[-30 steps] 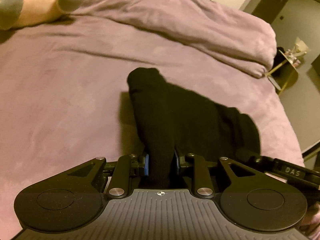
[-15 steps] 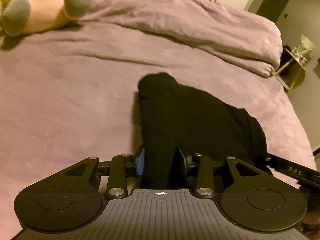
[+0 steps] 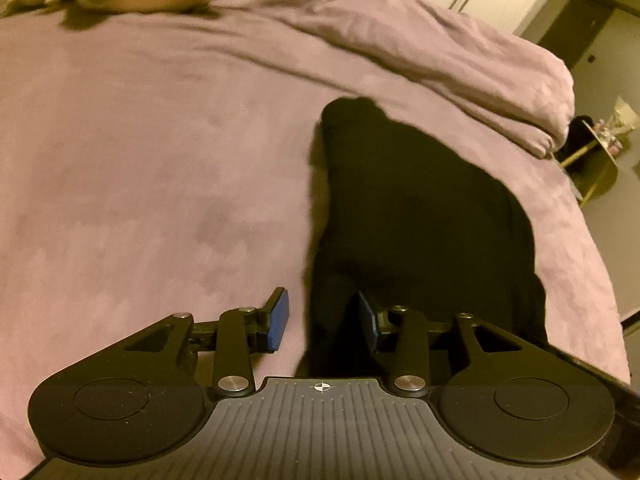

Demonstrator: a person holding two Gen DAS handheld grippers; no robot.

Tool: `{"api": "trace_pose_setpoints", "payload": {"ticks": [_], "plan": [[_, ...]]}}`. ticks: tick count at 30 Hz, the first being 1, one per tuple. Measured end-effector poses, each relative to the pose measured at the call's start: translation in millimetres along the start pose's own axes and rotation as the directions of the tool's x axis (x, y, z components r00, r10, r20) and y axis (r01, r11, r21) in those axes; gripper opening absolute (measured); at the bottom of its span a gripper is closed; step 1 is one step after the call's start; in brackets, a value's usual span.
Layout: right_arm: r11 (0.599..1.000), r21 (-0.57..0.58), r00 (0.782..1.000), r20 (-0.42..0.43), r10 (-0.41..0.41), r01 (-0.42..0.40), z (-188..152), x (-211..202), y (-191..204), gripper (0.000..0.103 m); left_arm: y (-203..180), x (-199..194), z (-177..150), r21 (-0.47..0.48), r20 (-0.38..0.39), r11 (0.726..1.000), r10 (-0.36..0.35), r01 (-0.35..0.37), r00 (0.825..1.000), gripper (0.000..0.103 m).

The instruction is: Fold small clothes

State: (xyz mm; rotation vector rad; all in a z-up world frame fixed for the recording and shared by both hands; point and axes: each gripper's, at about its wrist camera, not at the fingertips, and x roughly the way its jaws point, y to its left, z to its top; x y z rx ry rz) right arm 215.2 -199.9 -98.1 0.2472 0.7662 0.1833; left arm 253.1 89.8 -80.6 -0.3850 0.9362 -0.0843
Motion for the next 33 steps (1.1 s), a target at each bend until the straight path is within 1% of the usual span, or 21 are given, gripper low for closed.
{"api": "trace_pose_setpoints", "payload": {"ticks": [2, 4, 6, 8, 10, 12, 15, 18, 19, 20, 21, 22, 24, 25, 26, 28, 30, 31, 33], "plan": [[1.0, 0.009, 1.0, -0.021, -0.015, 0.015, -9, -1, -2, 0.036, -2, -3, -5, 0.044, 0.001, 0.999, 0.027, -0.027, 1.0, 0.046], [0.999, 0.034, 0.999, -0.032, -0.022, 0.023, -16, -1, -8, 0.036, -3, -3, -7, 0.074, -0.008, 0.996, 0.054, -0.054, 0.998, 0.051], [0.999, 0.034, 0.999, -0.029, -0.029, 0.03, -19, -4, -9, 0.036, -3, -1, -8, 0.061, -0.023, 0.995, 0.076, -0.074, 0.997, 0.053], [0.999, 0.019, 0.998, -0.039, -0.043, 0.044, -20, -4, -6, 0.036, -6, 2, -9, 0.076, -0.028, 0.992, 0.1, -0.097, 0.995, 0.054], [0.998, -0.013, 0.996, -0.053, -0.065, 0.064, -20, -2, -1, 0.037, -13, 4, -11, 0.119, -0.031, 0.982, 0.148, -0.144, 0.988, 0.061], [0.995, -0.055, 0.994, -0.073, -0.087, 0.083, -19, 1, 4, 0.037, -21, 2, -15, 0.157, -0.035, 0.969, 0.2, -0.193, 0.979, 0.064], [0.989, -0.084, 0.983, -0.123, -0.134, 0.124, -18, -4, 13, 0.041, -27, -14, -23, 0.154, -0.045, 0.962, 0.237, -0.228, 0.97, 0.066], [0.983, -0.112, 0.971, -0.177, -0.161, 0.142, -29, -18, 22, 0.042, -34, -40, -42, 0.142, -0.039, 0.955, 0.269, -0.262, 0.962, 0.071], [0.982, -0.125, 0.97, -0.184, -0.161, 0.139, -36, -23, 25, 0.047, -37, -50, -50, 0.134, -0.028, 0.953, 0.276, -0.27, 0.961, 0.076], [0.981, -0.138, 0.97, -0.183, -0.158, 0.134, -46, -32, 27, 0.051, -39, -59, -57, 0.127, -0.018, 0.955, 0.274, -0.27, 0.962, 0.079], [0.981, -0.144, 0.97, -0.185, -0.156, 0.13, -53, -39, 29, 0.058, -41, -68, -64, 0.122, -0.007, 0.957, 0.265, -0.262, 0.964, 0.082], [0.981, -0.143, 0.968, -0.197, -0.158, 0.131, -62, -46, 31, 0.061, -43, -75, -69, 0.125, -0.004, 0.959, 0.259, -0.256, 0.966, 0.083], [0.984, -0.121, 0.962, -0.227, -0.153, 0.128, -75, -58, 31, 0.064, -47, -86, -76, 0.159, -0.01, 0.958, 0.244, -0.239, 0.97, 0.086], [0.987, -0.111, 0.958, -0.248, -0.143, 0.119, -79, -64, 31, 0.069, -49, -89, -76, 0.172, -0.015, 0.957, 0.239, -0.233, 0.971, 0.087], [0.988, -0.106, 0.955, -0.263, -0.138, 0.114, -82, -68, 32, 0.072, -51, -92, -74, 0.178, -0.015, 0.957, 0.237, -0.231, 0.971, 0.088], [0.988, -0.104, 0.951, -0.276, -0.139, 0.114, -82, -75, 34, 0.083, -53, -97, -69, 0.181, -0.007, 0.956, 0.237, -0.232, 0.971, 0.09], [0.986, -0.102, 0.95, -0.273, -0.152, 0.128, -77, -79, 38, 0.087, -57, -102, -62, 0.19, 0.003, 0.949, 0.256, -0.252, 0.967, 0.091], [0.986, -0.098, 0.95, -0.27, -0.157, 0.135, -72, -81, 40, 0.091, -59, -103, -59, 0.197, 0.006, 0.947, 0.257, -0.253, 0.966, 0.091], [0.984, -0.099, 0.949, -0.267, -0.166, 0.145, -62, -84, 47, 0.098, -64, -104, -53, 0.217, -0.012, 0.947, 0.248, -0.239, 0.969, 0.093]]}}
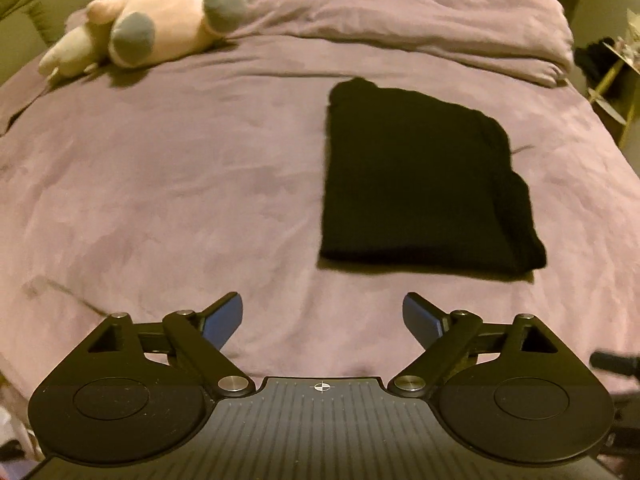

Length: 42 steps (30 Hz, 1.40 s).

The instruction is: Fold small clothes

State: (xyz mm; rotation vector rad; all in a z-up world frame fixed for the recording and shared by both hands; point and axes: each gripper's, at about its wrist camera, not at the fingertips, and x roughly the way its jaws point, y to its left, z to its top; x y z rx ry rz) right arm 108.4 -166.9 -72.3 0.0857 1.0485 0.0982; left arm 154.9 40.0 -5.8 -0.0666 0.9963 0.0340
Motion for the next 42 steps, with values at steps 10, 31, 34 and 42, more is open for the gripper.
{"api": "trace_pose_setpoints", "payload": {"ticks": [10, 31, 34, 42], "plan": [[0.996, -0.042, 0.996, 0.058, -0.071, 0.073, 43, -22, 29, 0.099, -3, -7, 20, 0.032, 0.008, 0.999, -0.028, 0.028, 1.0, 0.095], [0.992, 0.009, 0.991, 0.041, -0.129, 0.129, 58, -21, 33, 0.099, -8, -5, 29, 0.099, 0.009, 0.995, 0.004, -0.005, 1.0, 0.095], [0.992, 0.011, 0.991, 0.038, -0.125, 0.124, 58, -21, 32, 0.099, -9, -4, 29, 0.098, 0.005, 0.995, 0.004, -0.004, 1.0, 0.095], [0.991, 0.008, 0.991, 0.037, -0.132, 0.131, 58, -21, 33, 0.099, -11, -3, 28, 0.112, -0.001, 0.994, 0.002, -0.002, 1.0, 0.095]]}}
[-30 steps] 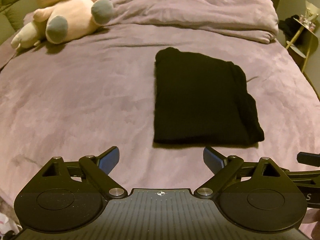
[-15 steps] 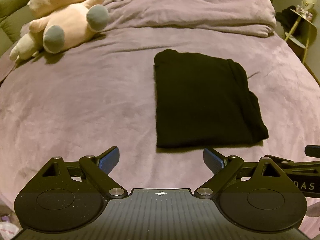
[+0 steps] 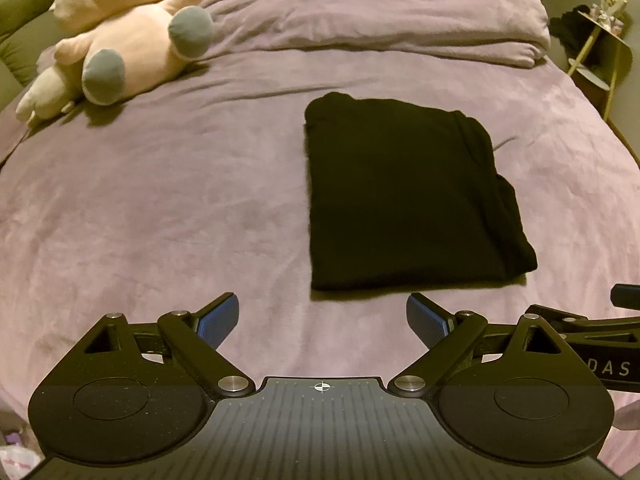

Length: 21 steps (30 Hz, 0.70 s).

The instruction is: Fold small clothes

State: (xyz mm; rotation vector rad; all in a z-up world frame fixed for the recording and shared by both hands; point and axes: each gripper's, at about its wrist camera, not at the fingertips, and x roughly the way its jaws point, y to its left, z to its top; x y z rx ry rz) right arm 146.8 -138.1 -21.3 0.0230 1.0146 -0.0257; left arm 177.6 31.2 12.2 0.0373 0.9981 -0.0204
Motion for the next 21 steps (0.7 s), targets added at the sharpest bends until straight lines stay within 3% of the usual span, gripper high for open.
{"api": "trace_pose_setpoints", "payload": {"ticks": [21], "plan": [[1.0, 0.007, 1.0, -0.012, 0.003, -0.003, -1.4, 3.9, -2.1, 0.099, -2.6, 3.8, -2.4, 0.0, -0.018, 1.0, -0.002, 0.002, 1.0, 0.095]]}}
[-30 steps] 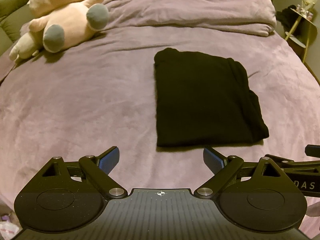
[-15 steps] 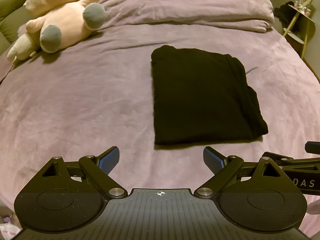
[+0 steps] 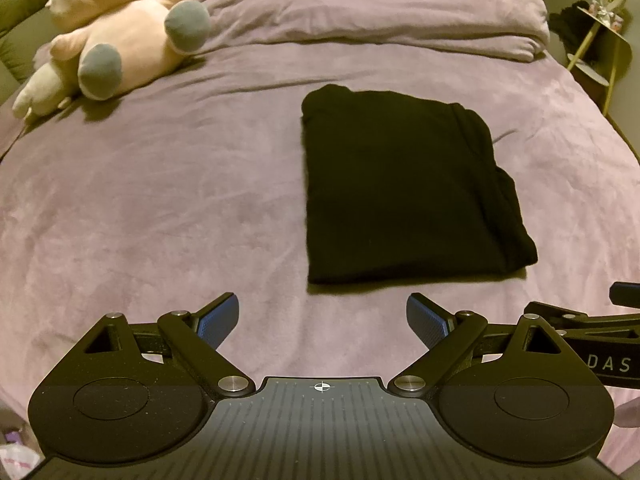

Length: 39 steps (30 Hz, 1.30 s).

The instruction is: Fold small clothes

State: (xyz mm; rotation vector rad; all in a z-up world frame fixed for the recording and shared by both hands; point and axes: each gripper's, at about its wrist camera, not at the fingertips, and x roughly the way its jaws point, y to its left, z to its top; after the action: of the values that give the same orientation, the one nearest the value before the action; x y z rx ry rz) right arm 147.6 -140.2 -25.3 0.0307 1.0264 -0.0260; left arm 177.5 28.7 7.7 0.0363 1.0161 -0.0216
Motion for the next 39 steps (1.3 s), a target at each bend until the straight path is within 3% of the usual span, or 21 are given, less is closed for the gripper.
{"api": "trace_pose_setpoints", "payload": {"ticks": [39], "plan": [[1.0, -0.012, 1.0, 0.019, -0.009, 0.009, -2.6, -3.3, -0.7, 0.099, -1.2, -1.7, -4.6, 0.002, -0.007, 1.0, -0.007, 0.007, 1.0, 0.095]]}}
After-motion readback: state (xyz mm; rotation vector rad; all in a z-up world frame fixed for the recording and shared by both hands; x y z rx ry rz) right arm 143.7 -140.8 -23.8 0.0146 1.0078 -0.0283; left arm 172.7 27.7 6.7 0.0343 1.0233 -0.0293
